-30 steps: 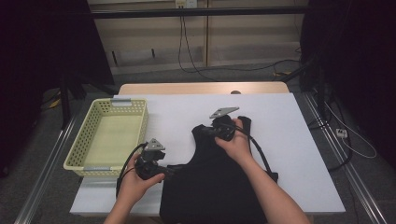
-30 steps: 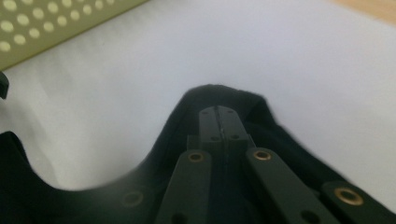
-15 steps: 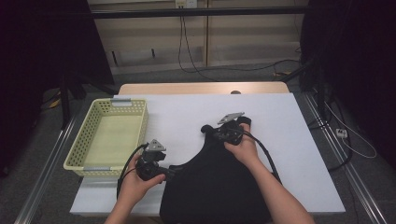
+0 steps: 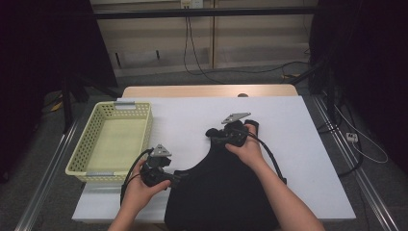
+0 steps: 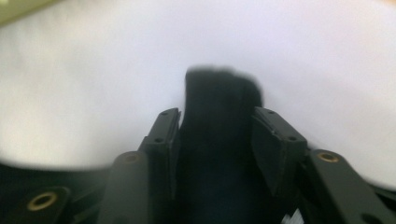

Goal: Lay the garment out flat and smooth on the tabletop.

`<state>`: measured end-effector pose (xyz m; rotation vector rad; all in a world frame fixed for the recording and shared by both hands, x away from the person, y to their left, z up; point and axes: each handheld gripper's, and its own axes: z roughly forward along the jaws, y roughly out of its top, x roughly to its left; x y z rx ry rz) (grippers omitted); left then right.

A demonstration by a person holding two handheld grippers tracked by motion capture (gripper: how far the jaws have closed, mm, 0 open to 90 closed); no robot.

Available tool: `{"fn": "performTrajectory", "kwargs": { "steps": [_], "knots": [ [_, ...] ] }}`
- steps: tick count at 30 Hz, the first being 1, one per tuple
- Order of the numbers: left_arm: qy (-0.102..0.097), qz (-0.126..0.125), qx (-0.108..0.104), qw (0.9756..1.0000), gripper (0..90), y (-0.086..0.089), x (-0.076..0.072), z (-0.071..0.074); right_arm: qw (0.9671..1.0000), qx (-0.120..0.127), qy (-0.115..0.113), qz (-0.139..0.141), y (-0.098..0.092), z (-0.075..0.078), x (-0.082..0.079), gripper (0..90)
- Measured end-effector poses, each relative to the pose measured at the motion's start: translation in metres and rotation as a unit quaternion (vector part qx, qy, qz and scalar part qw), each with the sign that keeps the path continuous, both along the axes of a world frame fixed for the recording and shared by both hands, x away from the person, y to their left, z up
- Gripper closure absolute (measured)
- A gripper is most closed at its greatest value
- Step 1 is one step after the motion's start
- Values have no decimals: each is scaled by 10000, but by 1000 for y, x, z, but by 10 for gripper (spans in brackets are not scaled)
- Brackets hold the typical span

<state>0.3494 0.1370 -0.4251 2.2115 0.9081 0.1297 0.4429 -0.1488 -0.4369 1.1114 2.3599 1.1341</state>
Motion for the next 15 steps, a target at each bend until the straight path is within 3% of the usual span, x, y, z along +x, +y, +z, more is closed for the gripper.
{"fn": "performTrajectory", "kwargs": {
  "steps": [4,7,9,11,13,14,15],
  "knots": [
    [5,13,-20,10000,144,2,0,1,9999,129,-1,-58,11,6,12,439],
    [11,18,-28,10000,144,3,0,1,9997,168,142,-102,21,0,21,417],
    [11,19,-37,10000,144,3,-1,1,9996,-25,257,-131,27,-8,24,419],
    [-8,8,-23,10000,144,3,-1,1,9992,-185,343,-42,30,-16,27,481],
    [-17,24,-33,10000,144,3,-1,1,9987,-315,388,-80,30,-20,27,656],
    [-10,20,-46,10000,144,4,-1,2,9987,-317,396,-72,29,-19,27,748],
    [-13,35,-45,10000,144,4,-1,2,9989,-229,395,-91,28,-18,28,758]
  ]
}}
